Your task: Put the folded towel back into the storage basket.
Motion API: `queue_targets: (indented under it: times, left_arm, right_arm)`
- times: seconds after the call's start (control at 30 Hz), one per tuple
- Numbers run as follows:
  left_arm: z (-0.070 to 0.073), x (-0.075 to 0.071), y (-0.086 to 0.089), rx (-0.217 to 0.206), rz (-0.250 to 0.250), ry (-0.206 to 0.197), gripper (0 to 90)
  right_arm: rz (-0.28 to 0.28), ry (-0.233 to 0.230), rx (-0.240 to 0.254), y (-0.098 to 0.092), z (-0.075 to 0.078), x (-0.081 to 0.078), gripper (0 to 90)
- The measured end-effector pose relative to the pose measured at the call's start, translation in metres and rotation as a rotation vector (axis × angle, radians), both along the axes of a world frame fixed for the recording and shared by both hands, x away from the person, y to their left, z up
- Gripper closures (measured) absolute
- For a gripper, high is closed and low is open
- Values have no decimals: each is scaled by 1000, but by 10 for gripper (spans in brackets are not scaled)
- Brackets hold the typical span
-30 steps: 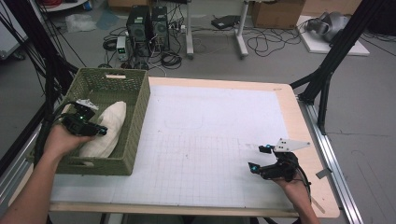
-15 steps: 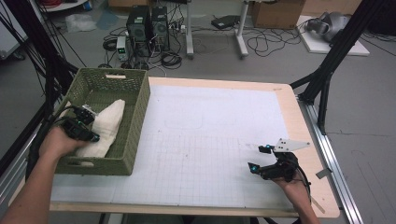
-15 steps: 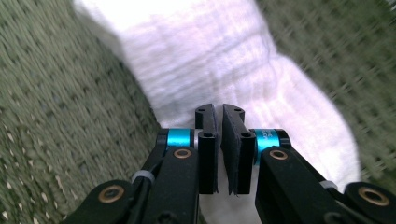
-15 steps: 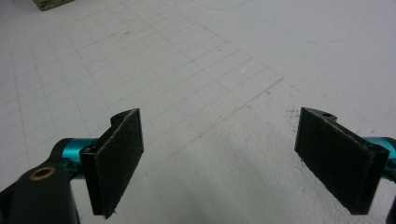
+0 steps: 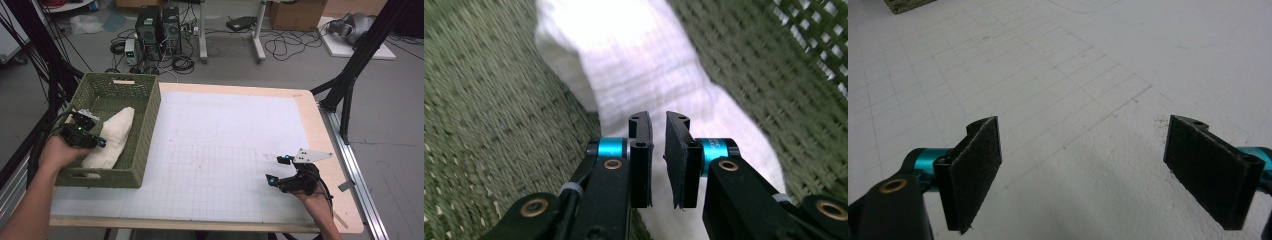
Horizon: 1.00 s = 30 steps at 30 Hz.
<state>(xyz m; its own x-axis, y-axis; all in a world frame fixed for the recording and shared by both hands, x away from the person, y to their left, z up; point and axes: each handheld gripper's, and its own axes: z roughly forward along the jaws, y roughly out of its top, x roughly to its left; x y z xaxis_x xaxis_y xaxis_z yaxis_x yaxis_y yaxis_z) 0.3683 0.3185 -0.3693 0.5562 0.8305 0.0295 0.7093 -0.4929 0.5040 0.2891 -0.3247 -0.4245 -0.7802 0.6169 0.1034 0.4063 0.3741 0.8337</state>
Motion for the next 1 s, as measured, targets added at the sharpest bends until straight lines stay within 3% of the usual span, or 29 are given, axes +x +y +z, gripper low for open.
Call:
queue_targets:
  times: [0.13,0.57,1.0]
  left_arm:
    - [5,-3,0,-21,-15,-46,793]
    - [39,-17,-6,-173,-60,-177,738]
    - [60,-34,-27,-287,-124,-250,625]
  right_arm:
    - [-3,-1,2,0,0,0,147]
    - [1,-1,4,2,1,-1,141]
    - [1,-15,8,4,2,-1,130]
